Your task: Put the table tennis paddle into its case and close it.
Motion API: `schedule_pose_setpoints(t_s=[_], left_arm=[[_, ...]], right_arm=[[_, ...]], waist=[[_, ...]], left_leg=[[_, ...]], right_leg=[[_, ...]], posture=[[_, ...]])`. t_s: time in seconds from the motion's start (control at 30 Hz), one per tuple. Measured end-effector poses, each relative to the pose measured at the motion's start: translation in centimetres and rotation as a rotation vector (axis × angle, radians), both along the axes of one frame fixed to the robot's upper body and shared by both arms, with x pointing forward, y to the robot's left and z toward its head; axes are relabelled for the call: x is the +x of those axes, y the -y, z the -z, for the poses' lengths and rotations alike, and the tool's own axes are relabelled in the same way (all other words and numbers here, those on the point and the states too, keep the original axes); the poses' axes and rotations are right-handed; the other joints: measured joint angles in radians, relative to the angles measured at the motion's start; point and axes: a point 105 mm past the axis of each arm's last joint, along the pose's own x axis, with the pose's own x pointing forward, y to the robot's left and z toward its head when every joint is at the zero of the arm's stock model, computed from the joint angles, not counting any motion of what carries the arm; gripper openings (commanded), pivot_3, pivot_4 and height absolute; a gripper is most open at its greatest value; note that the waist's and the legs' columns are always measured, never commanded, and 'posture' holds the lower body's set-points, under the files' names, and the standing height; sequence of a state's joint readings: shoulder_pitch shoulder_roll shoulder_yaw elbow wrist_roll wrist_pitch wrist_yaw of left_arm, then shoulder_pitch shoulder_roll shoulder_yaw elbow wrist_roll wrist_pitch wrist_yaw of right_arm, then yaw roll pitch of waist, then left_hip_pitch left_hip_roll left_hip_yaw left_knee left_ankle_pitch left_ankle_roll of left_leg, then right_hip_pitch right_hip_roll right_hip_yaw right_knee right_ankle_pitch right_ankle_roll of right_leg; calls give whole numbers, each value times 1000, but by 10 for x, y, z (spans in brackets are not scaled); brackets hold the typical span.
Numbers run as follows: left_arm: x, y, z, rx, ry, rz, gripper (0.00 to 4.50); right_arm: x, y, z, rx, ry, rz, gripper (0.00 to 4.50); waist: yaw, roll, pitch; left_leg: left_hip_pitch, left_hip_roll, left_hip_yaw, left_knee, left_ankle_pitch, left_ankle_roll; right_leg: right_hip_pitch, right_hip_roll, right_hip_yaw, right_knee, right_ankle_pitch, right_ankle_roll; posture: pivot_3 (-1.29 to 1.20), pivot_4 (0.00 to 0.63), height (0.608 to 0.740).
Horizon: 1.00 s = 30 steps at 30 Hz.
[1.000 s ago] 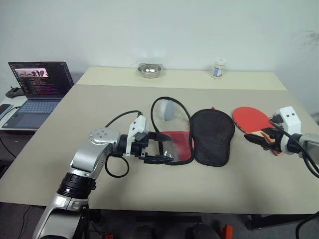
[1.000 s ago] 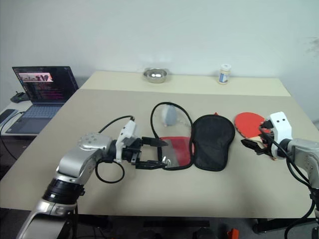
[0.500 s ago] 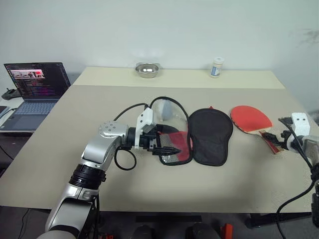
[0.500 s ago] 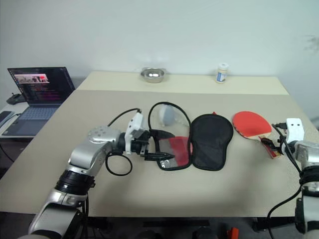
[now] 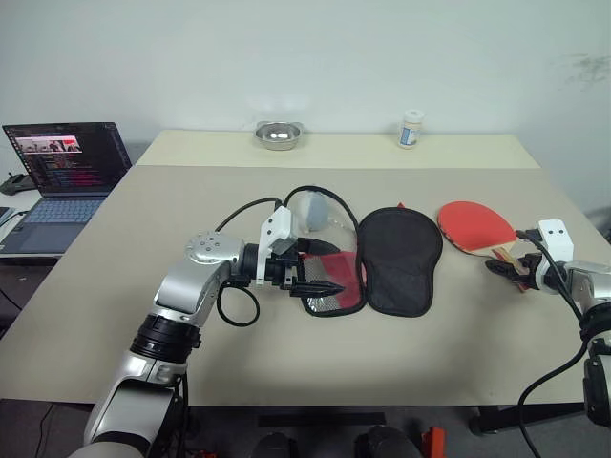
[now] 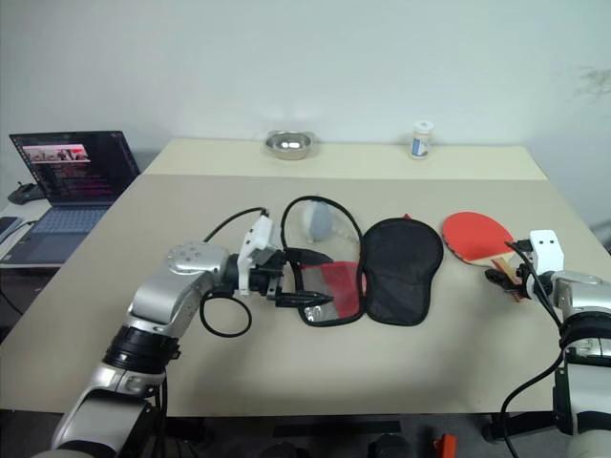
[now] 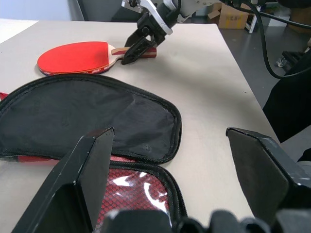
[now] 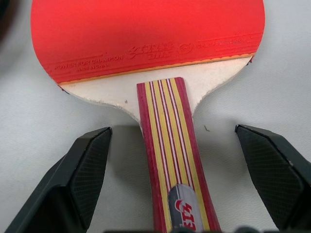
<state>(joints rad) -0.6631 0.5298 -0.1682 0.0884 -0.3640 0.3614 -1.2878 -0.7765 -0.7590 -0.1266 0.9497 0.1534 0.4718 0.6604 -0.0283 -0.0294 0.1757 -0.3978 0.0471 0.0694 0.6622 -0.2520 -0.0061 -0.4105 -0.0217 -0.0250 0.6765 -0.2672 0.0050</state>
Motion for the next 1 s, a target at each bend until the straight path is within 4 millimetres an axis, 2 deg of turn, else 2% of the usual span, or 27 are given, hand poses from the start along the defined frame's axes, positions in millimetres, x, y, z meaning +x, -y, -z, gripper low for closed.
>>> schedule_pose_setpoints(t_s=[0.07,0.3,0.37,0.6,0.73,0.83,0.9,1.0], left_arm=[[0,0,0,1,1,-2,4028],[1,-1,0,4,5,-10,4028],[2,-1,0,8,9,-13,4028],[3,-2,1,7,21,-15,4028],[3,-8,3,8,14,-35,4028],[3,-17,4,9,11,-56,4028],[4,-27,0,8,15,-69,4028],[6,-34,-1,16,18,-90,4028]], right_arm=[[3,-1,1,-4,14,22,3890],[13,-14,3,10,52,53,1569],[15,-15,2,-1,64,77,1151],[16,-22,-3,10,110,134,1073],[10,-40,-25,42,149,116,1073],[2,-63,-54,83,211,93,1073],[-8,-92,-75,132,260,55,1073],[-20,-132,-85,222,280,30,1073]], waist=[[-2,0,0],[-9,-4,0],[-14,-4,0],[-30,-3,1],[-28,1,3],[-26,2,4],[-25,2,3],[-19,2,3]], left_leg=[[1,0,2,0,0,0],[7,2,9,0,0,-1],[8,2,12,0,0,-1],[9,3,14,-2,0,-1],[-1,2,15,-2,2,-4],[-3,3,14,-2,4,-6],[-3,4,14,-3,3,-5],[-3,4,14,-2,2,-4]], right_leg=[[0,0,2,1,0,1],[0,0,10,2,2,4],[0,0,12,3,3,4],[-1,-1,15,3,3,4],[-12,-1,16,5,3,4],[-13,-1,15,4,3,4],[-14,-1,15,4,3,4],[-13,-1,14,4,3,5]], posture=[[0,150,740],[0,150,740],[0,150,740],[0,150,740],[0,150,740],[0,150,740],[0,150,740],[0,150,740]])
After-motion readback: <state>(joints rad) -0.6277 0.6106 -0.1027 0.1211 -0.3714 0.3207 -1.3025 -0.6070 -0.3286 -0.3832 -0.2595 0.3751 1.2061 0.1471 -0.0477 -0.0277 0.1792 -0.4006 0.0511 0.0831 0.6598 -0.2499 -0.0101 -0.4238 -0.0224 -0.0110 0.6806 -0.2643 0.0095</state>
